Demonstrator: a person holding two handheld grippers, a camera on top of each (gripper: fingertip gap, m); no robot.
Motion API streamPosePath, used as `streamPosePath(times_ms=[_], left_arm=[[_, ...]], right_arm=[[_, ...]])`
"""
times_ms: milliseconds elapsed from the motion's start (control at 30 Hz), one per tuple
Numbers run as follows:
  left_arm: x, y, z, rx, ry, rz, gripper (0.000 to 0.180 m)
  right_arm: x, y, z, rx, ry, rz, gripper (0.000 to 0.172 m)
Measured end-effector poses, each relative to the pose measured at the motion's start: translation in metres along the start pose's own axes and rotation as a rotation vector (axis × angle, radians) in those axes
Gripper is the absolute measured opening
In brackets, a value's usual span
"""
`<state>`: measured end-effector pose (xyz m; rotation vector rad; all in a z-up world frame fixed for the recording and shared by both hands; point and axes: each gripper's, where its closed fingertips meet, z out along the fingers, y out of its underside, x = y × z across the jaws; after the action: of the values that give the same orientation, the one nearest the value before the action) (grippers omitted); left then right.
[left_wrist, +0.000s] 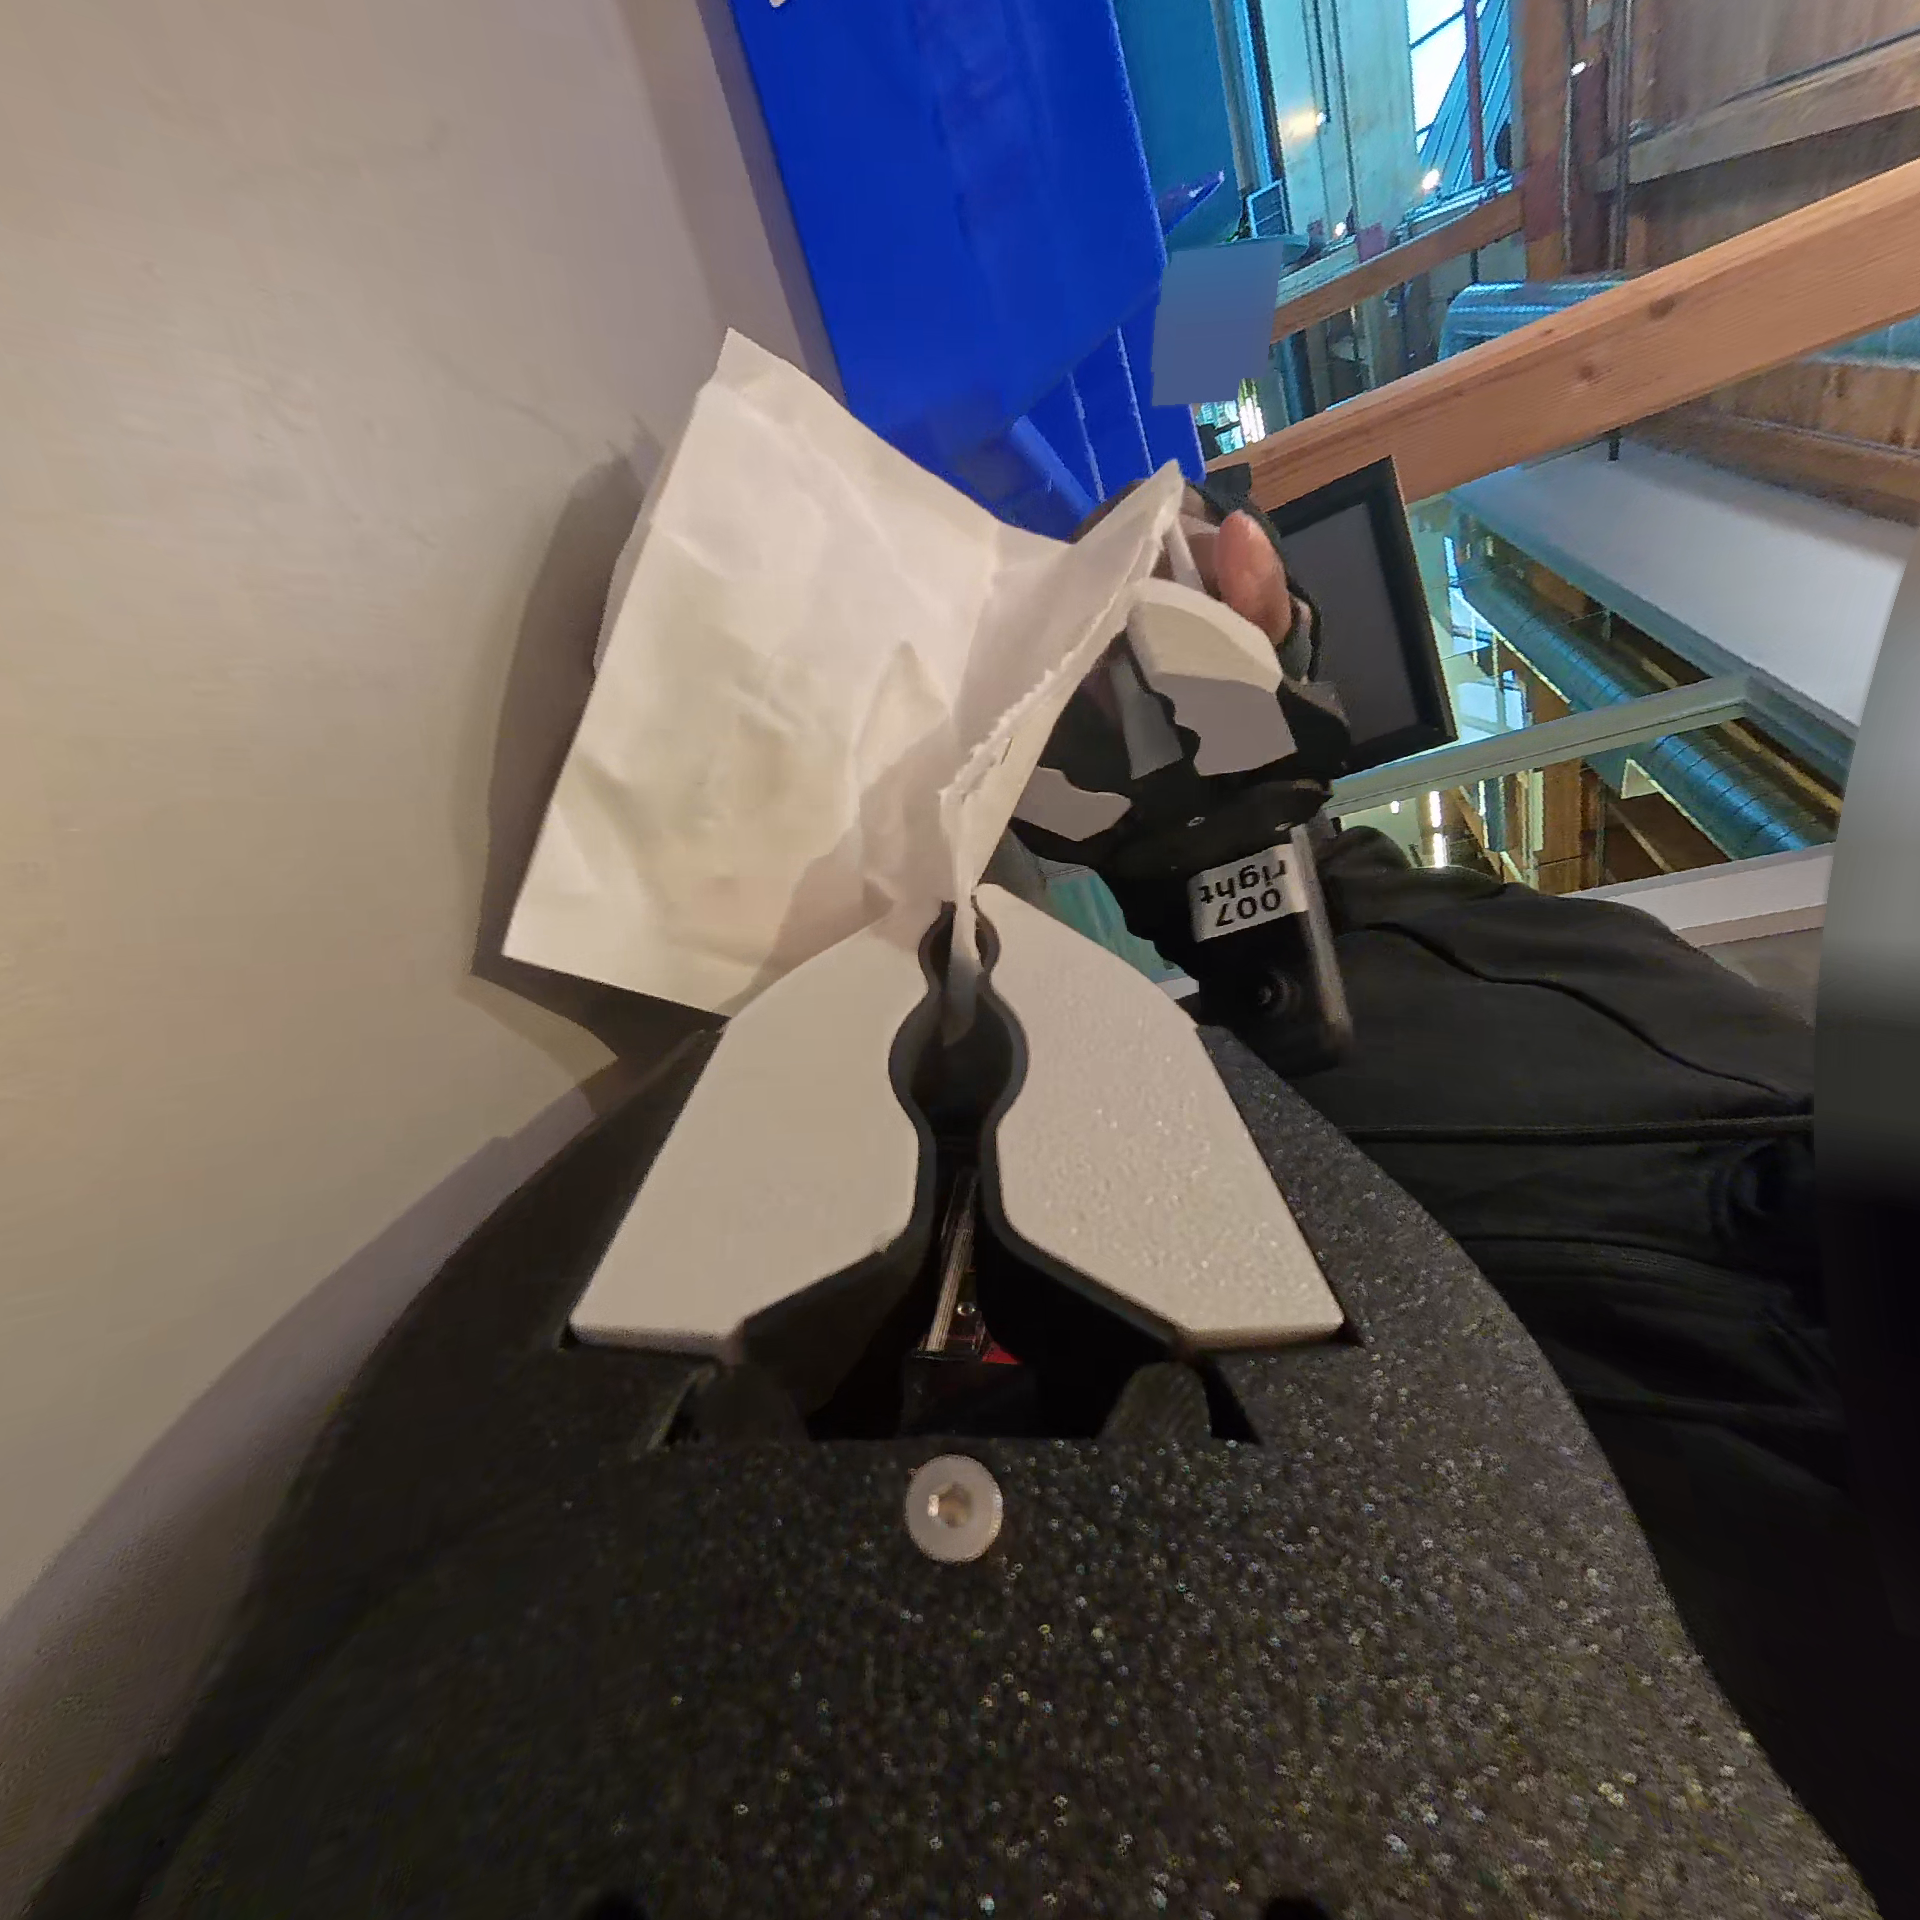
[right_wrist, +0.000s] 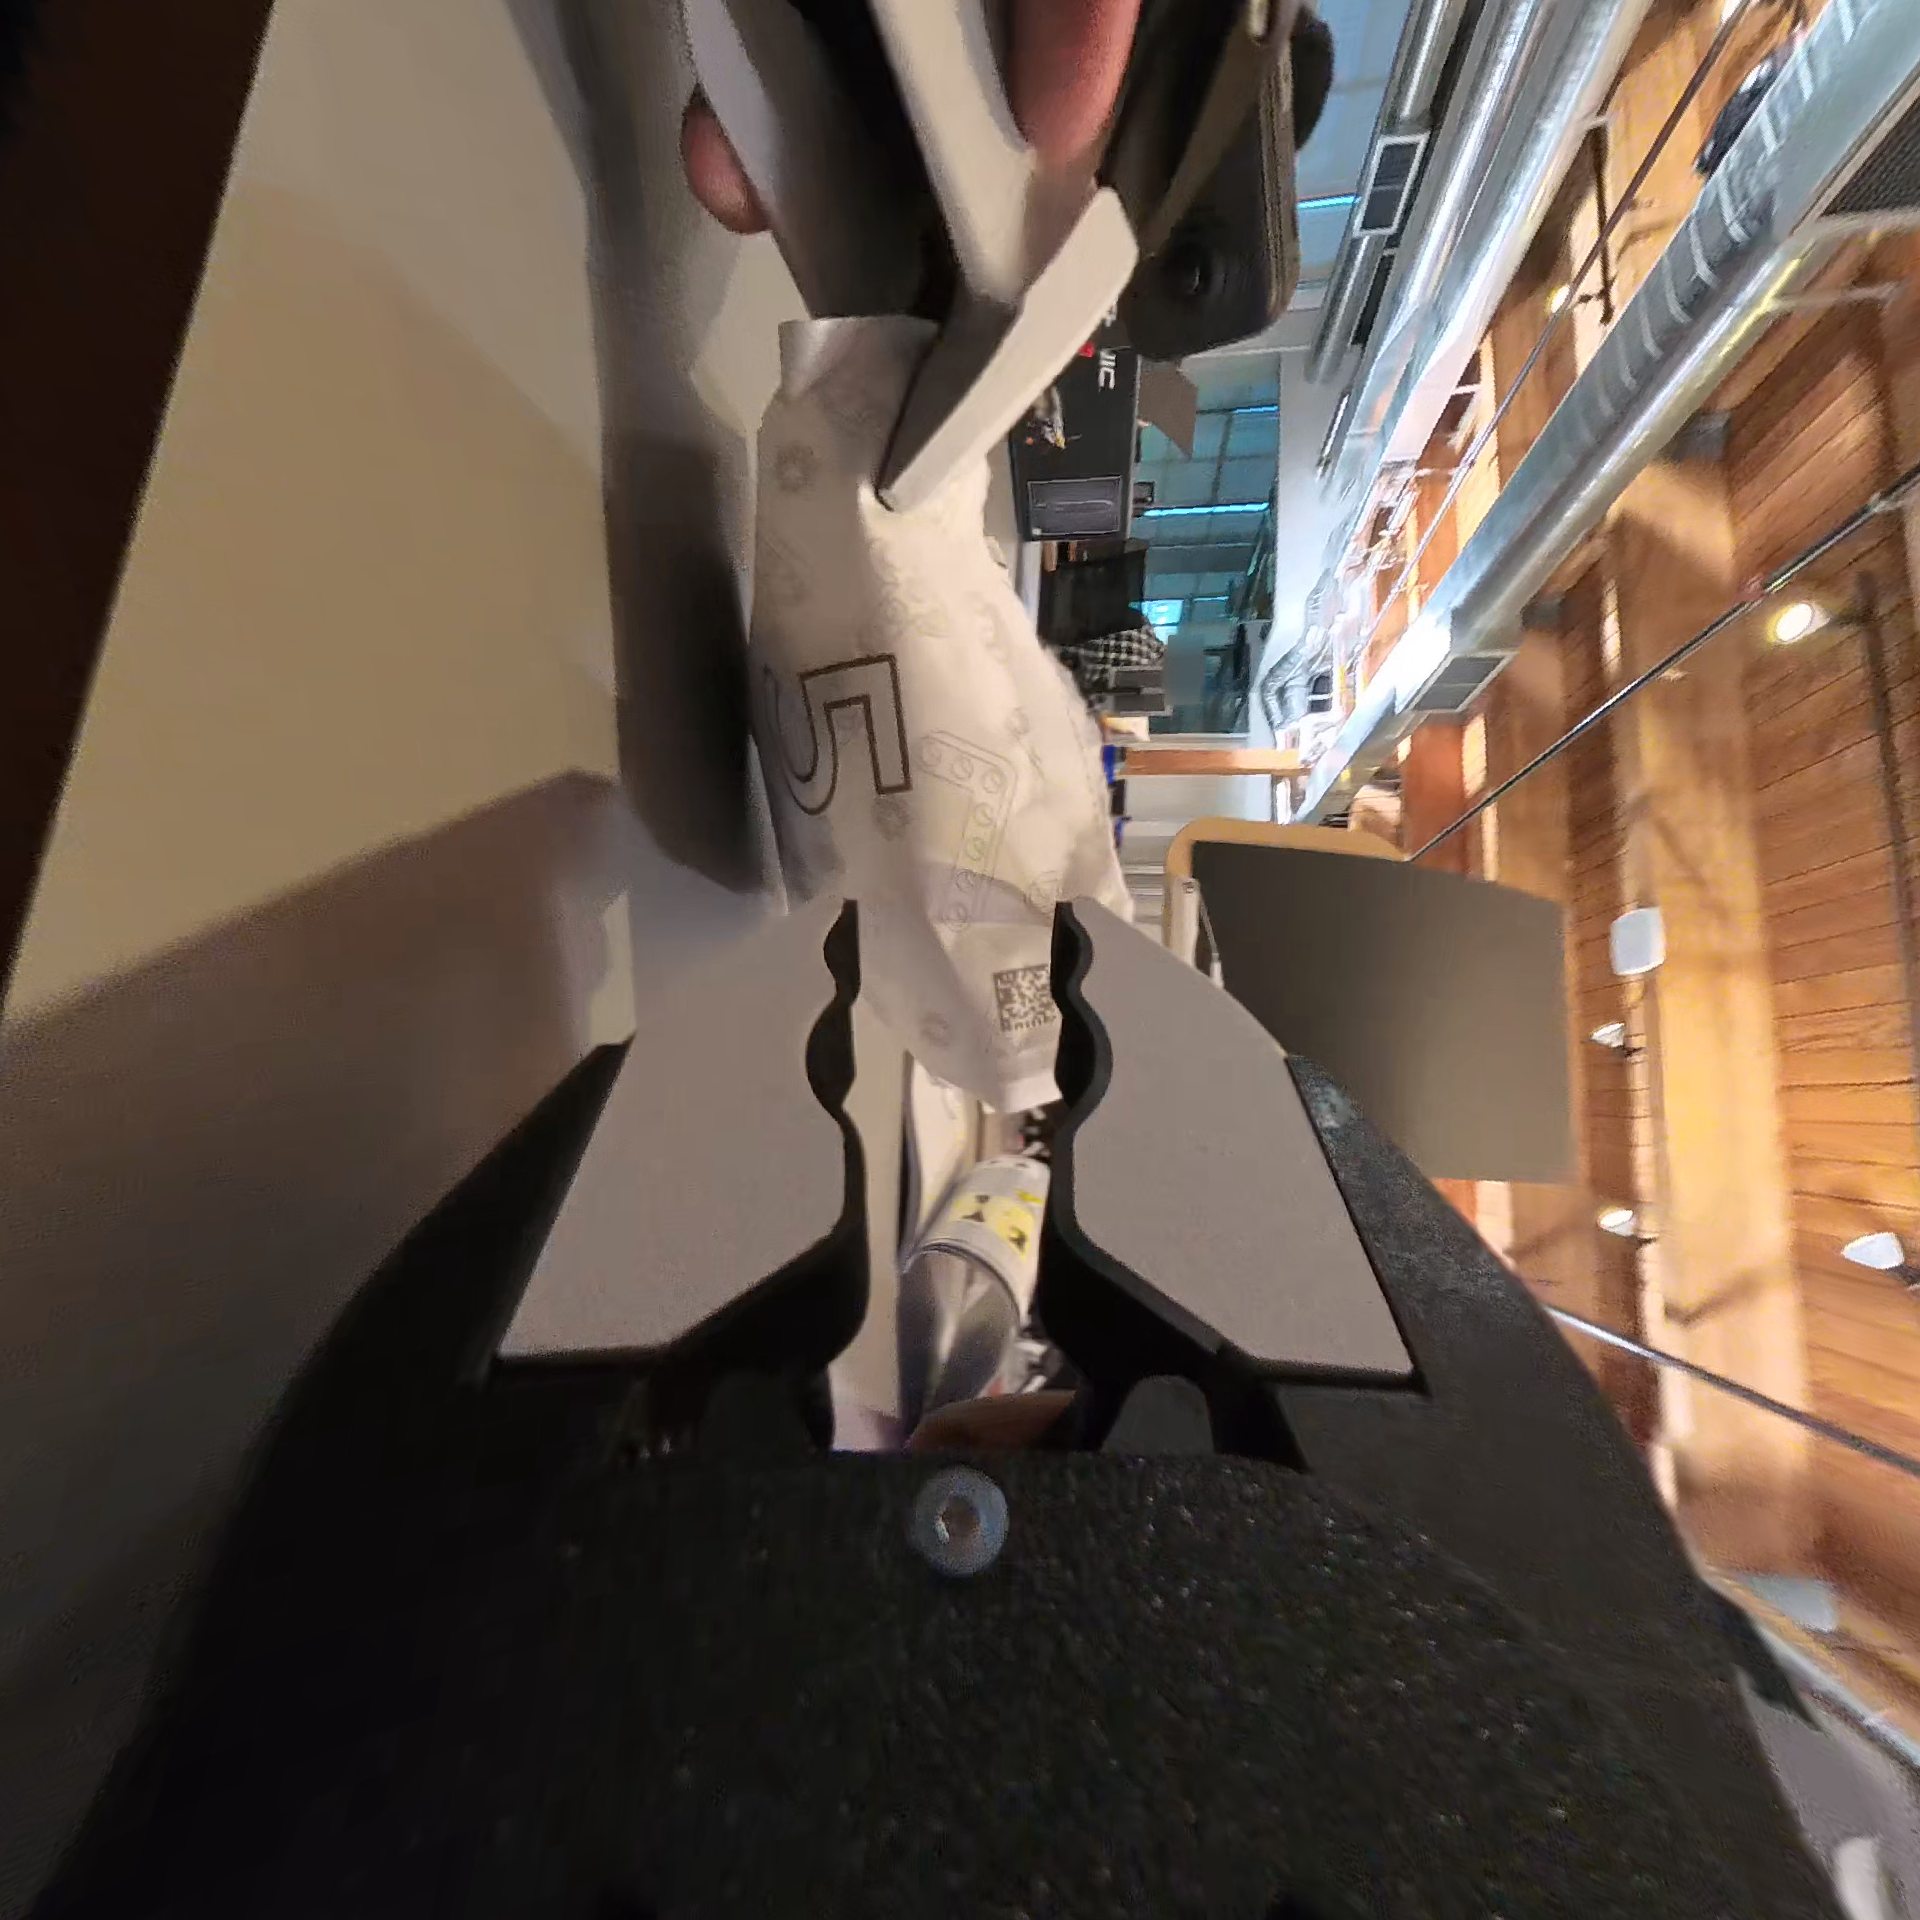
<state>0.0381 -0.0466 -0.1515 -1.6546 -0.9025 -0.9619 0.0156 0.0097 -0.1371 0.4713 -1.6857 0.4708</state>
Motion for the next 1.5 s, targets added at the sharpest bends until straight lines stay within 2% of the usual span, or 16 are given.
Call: streamPosePath(times_ms=[267,333,400,433,667,733,800,833,933,1033,1133,1267,1367,1500], left_arm=[[0.004,0.002,0.001,-0.018,0.034,-0.02,0.0],[0.003,0.002,0.0,-0.019,0.032,-0.018,0.0],[0.003,0.002,0.0,-0.016,0.031,-0.016,0.001],[0.003,0.002,-0.001,-0.015,0.029,-0.012,0.001],[0.005,0.001,-0.007,0.009,-0.021,0.06,0.002],[0.006,0.0,-0.013,0.0,-0.094,0.168,0.01],[0.004,-0.008,-0.024,0.025,-0.228,0.322,0.027],[0.004,-0.014,-0.03,0.037,-0.309,0.418,0.036],[0.019,-0.037,-0.043,0.121,-0.51,0.775,0.046],[0.037,-0.047,-0.033,0.123,-0.603,1.131,0.046],[0.03,-0.042,-0.011,0.017,-0.633,1.365,0.038],[0.013,-0.043,-0.003,-0.019,-0.637,1.525,0.026],[0.012,-0.041,-0.003,-0.014,-0.605,1.557,0.024],[0.004,-0.044,-0.006,-0.066,-0.668,1.557,0.042]], right_arm=[[0.004,0.001,0.012,-0.031,0.014,-0.115,0.034],[0.001,0.001,0.014,-0.033,-0.03,-0.121,0.026],[-0.003,0.001,0.014,-0.029,-0.085,-0.115,0.007],[-0.005,0.001,0.014,-0.026,-0.105,-0.109,0.003],[-0.004,-0.001,0.016,-0.056,-0.177,-0.034,0.0],[-0.004,0.001,0.017,-0.076,-0.204,-0.005,0.0],[-0.003,0.004,0.018,-0.107,-0.232,0.028,0.0],[-0.003,0.006,0.019,-0.119,-0.244,0.04,0.0],[0.0,0.007,0.021,-0.146,-0.283,0.096,0.0],[0.002,0.006,0.024,-0.175,-0.32,0.151,0.0],[0.003,0.002,0.027,-0.191,-0.358,0.221,0.0],[0.003,-0.004,0.027,-0.172,-0.408,0.332,0.0],[0.003,-0.004,0.026,-0.159,-0.441,0.413,0.0],[0.004,-0.002,0.027,-0.151,-0.477,0.482,0.0]])
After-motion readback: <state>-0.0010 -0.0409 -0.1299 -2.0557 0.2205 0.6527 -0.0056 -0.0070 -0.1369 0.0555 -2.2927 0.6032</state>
